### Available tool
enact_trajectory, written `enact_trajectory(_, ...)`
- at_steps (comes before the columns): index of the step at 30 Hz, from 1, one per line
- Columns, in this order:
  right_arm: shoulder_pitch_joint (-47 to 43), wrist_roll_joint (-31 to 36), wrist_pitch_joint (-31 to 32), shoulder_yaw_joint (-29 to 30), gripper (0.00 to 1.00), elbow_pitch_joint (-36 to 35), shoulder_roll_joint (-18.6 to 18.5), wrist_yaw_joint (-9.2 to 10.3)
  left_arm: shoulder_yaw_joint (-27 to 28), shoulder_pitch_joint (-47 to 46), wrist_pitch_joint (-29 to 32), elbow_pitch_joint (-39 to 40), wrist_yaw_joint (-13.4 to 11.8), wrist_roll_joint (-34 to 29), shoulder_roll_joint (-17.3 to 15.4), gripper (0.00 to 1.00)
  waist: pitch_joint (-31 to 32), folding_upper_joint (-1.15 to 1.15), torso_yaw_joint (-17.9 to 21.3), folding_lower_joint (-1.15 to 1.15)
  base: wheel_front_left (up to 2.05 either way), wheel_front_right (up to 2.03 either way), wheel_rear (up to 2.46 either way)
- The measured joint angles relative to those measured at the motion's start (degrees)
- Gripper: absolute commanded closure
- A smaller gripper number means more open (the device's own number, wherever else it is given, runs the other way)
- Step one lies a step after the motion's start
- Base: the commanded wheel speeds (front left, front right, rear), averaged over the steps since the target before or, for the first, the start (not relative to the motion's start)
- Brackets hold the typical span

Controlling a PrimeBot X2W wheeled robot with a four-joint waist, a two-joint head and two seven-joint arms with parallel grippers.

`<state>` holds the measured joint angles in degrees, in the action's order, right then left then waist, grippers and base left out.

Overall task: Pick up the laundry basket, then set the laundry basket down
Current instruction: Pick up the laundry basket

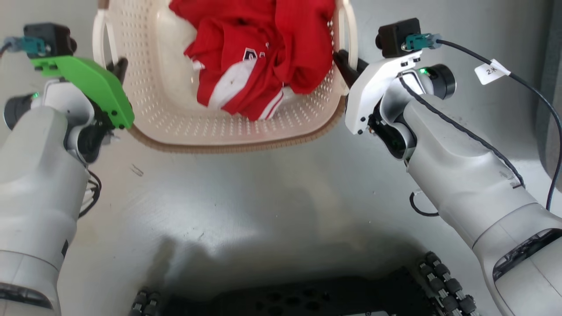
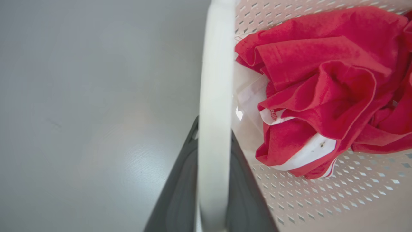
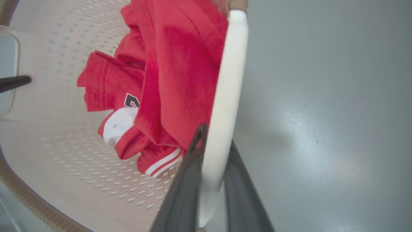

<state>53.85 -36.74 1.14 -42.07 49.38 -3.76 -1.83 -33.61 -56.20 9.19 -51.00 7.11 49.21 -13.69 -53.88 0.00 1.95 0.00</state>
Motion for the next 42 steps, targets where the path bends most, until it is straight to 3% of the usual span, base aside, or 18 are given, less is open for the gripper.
enact_trajectory(28, -3.7, -8.8, 7.6, -4.8, 1.0, 6.3, 0.3, -2.88, -3.6, 8.1, 7.0, -1.4, -0.1, 12.1, 0.1, 1.0, 14.2, 0.0, 0.9, 0.0, 0.0, 0.0, 0.0)
enact_trajectory(42, -9.1, -13.6, 11.9, -7.4, 1.0, 7.4, 0.5, -3.96, -5.0, 14.9, 10.1, -2.7, -0.1, 17.4, 0.2, 1.0, 25.1, 0.0, 1.5, 0.0, 0.0, 0.0, 0.0)
